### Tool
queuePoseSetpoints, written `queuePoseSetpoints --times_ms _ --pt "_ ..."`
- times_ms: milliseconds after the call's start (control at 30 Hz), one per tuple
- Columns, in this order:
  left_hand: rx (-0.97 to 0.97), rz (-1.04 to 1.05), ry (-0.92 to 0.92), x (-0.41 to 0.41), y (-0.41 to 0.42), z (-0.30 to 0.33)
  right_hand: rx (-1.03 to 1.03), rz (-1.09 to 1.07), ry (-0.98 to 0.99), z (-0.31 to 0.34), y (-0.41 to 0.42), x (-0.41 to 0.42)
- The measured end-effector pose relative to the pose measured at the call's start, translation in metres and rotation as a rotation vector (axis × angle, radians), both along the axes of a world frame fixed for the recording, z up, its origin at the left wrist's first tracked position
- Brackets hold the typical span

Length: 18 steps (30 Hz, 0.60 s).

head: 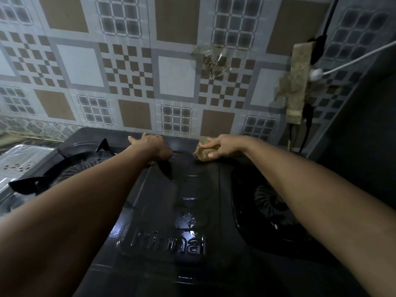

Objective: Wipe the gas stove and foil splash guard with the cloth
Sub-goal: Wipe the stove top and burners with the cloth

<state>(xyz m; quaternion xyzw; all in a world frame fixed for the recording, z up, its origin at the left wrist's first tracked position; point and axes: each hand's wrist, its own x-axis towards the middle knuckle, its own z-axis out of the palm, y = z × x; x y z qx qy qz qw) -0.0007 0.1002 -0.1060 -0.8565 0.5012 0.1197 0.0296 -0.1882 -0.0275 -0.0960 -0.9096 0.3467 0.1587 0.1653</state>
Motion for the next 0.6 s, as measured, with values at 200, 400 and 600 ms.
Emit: queuePoseSetpoints --times_ms 200,400,600 --pt "-0.049 -0.092 -0.005 -0.027 -0.016 0.001 0.014 -0.188 0.012 0.017 -0.025 -0.08" --pt "-0.15 -0.316 -0.065 -0.1 -0.054 -0.005 0.019 -0.367 0.015 0.02 -0.047 -0.154" --pt "-0.211 -0.593 0.082 -0.175 -0.071 -0.001 0.038 -0.501 -0.145 0.009 -0.043 -0.17"
